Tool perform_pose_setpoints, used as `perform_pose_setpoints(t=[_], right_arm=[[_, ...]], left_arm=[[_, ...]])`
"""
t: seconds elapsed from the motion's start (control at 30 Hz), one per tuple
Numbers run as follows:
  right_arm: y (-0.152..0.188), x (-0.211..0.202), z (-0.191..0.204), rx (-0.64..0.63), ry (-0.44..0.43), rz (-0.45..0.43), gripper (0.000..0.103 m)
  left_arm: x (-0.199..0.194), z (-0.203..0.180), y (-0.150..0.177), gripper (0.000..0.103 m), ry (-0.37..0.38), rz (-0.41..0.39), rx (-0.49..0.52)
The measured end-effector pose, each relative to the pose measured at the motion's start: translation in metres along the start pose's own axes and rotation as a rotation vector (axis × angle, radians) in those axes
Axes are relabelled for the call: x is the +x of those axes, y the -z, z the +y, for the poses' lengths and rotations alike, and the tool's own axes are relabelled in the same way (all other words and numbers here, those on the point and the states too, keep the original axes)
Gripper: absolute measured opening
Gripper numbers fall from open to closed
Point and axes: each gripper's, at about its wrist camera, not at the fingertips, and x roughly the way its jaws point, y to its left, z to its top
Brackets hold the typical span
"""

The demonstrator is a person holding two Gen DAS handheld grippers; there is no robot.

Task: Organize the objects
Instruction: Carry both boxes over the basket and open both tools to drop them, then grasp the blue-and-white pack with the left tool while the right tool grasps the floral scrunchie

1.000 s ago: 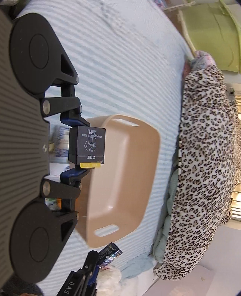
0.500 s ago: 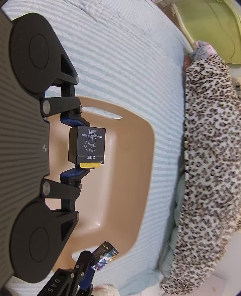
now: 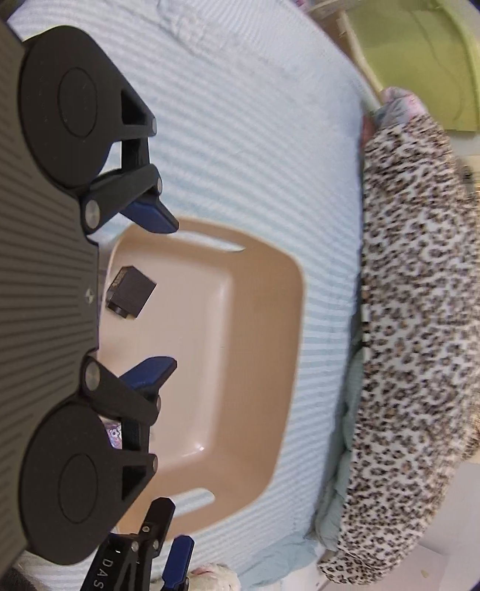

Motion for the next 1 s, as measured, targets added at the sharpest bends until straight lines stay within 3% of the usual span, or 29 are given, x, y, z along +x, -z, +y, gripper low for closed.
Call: perform_pose_setpoints(t=[0.1,0.3,0.5,0.87,1.0], right_arm=[[0.002,-0.018,-0.001,0.003,0.009,-0.028,0.072],[0.017,-0.048,0.002,0.064,-0.005,-0.037,0.092],[0.049,-0.054,0.016,0.085,-0.029,0.017,0.098],[0.116,-0.009,0.035,0.183,-0.099,0.262,0.098],[0.13,0.002,0.036,0.218,-0.11,0.307,0.098]], left_arm=[[-0.021,0.0,0.003,0.086,0.018,-0.01,0.031],[-0.049,0.008,0.023,0.088,0.028,0.0,0.069],[-0.054,0.02,0.05,0.088,0.035,0.041,0.048],[-0.021,0.025,0.082,0.088,0.027,0.124,0.082],[-0.006,0.02,0.088,0.088,0.031,0.144,0.105]])
